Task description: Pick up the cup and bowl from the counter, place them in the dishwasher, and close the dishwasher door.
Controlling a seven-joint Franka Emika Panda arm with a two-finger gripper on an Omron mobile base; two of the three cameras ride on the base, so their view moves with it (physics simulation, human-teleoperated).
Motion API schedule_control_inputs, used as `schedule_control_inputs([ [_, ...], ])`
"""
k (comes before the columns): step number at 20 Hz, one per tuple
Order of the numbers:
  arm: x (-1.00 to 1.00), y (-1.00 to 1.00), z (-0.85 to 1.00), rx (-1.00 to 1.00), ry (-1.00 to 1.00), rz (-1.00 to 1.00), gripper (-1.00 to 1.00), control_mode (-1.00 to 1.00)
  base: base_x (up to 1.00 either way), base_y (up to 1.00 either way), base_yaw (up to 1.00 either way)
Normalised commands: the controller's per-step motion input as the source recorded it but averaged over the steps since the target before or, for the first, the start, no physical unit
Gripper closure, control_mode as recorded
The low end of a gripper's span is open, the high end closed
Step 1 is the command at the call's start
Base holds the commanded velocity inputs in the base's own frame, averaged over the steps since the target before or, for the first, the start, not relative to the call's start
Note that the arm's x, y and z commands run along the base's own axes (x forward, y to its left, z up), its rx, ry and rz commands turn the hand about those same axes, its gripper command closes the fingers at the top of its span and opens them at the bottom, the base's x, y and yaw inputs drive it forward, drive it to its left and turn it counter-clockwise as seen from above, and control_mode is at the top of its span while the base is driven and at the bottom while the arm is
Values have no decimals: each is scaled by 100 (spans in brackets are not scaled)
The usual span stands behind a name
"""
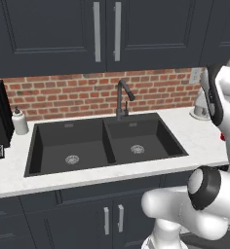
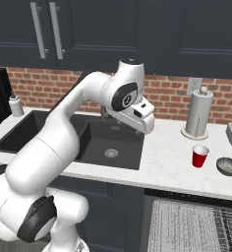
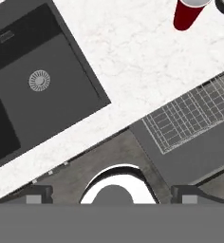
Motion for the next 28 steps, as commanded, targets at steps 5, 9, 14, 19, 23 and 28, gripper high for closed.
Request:
schedule_control_inputs([
  [5,0,-56,0,5,6,-30,-100,-100,0,0,0],
  [9,0,-30,-16,1,0,-31,-100,-100,0,0,0],
  [14,0,-10,-49,0,-3,-30,-100,-100,0,0,0],
  [19,1,-1,-60,0,-14,-28,-100,-100,0,0,0],
  [23,16,-24,-28,0,-10,-24,-100,-100,0,0,0],
  [28,26,-44,-4,0,-4,-20,-100,-100,0,0,0],
])
